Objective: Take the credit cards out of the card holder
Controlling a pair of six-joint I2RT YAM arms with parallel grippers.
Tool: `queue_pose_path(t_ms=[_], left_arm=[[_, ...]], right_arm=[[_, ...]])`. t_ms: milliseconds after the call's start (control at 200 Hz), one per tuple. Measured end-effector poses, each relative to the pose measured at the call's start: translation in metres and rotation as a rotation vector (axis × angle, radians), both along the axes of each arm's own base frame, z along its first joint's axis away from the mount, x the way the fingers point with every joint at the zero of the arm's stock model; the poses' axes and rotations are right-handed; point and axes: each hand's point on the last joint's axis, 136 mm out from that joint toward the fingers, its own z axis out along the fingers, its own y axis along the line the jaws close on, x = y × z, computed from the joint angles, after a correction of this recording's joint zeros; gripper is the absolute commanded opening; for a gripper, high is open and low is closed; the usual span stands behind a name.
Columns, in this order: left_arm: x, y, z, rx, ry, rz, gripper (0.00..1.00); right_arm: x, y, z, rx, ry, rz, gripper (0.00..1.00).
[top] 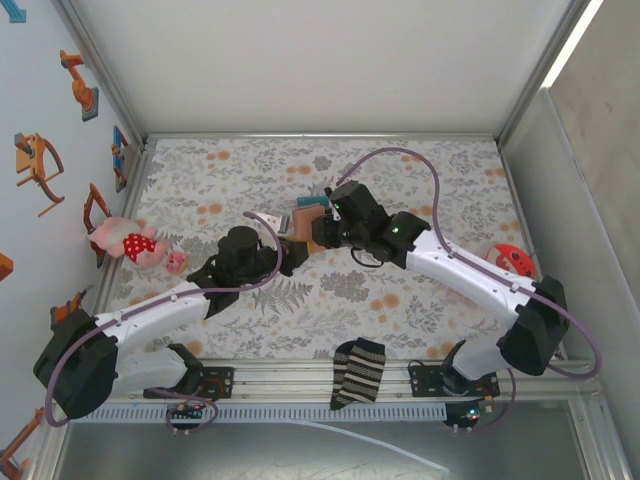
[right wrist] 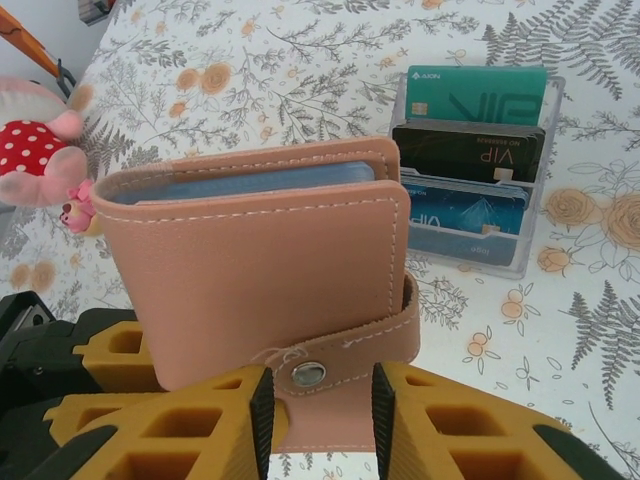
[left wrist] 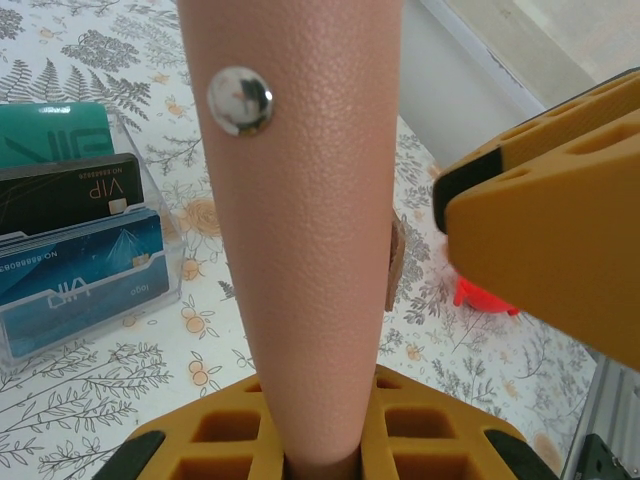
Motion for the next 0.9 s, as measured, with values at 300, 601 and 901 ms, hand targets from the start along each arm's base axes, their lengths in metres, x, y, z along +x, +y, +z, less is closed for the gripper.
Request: queue_pose_path(t_ms=[300,601,901], left_arm=[[0.0,-0.001,0.002,-0.004,-0.003,-0.003,0.0],[-0.001,-0.004,-0.001,-0.004,0.005,-0.019,0.0],[0.0,-0.003,-0.001,-0.003,0.004,-0.014,0.0]], right_arm=[[0.0,0.006,-0.006,0.006,0.028,0.009,0.29],[0.002,0.011,-0.005,0.015,0.026,0.014,0.31],[0.004,0.012,-0.007,0.011,0.028,0.012,0.33]])
